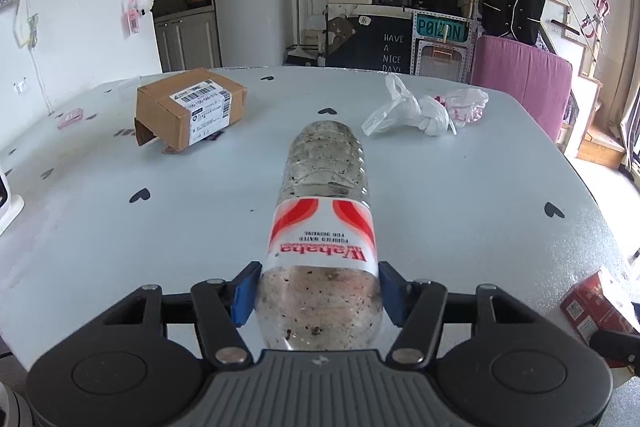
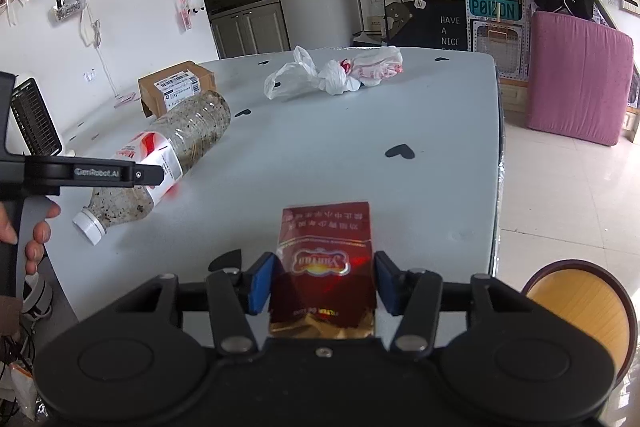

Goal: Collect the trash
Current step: 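Grasp the bottle cap end with the left tool while the right tool grasps the red pack, then carry the bottle and red pack with both tools over the wastebasket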

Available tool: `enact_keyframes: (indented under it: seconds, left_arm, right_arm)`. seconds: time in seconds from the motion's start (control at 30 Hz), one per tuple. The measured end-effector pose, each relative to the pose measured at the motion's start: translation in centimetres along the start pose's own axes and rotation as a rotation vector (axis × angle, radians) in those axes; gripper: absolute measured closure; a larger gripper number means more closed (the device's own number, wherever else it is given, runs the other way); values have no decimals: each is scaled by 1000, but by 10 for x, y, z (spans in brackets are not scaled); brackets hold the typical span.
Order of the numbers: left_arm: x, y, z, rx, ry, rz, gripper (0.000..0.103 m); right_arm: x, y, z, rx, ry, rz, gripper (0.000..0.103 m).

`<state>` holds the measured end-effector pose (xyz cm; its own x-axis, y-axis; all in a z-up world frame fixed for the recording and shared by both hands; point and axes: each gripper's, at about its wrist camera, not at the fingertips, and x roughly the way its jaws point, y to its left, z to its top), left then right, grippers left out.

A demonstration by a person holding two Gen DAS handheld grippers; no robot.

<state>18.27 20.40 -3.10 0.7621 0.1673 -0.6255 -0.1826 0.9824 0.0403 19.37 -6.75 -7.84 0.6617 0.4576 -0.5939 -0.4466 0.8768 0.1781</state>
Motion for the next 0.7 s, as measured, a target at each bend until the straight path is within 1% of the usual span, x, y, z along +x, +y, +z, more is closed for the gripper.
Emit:
enact_keyframes:
  seconds: [0.2,0.4,0.57,0.7]
  left_arm:
    - [-12,-5,-11,-32,-34,-26,44]
    - [-35,-13,-22,-72,-70,-52,44]
    - [-56,-27,-18,-68,-104,-77,44]
    - [-72,-45,-12,-47,-126,-106,44]
  right_arm:
    - [-4,-2,0,8,0,16,52]
    - [-14,-8,3,12,-22,10,52]
    - [-28,-12,8,17,-53,6,52]
    - [-41,-18,9,30,-77,-3,52]
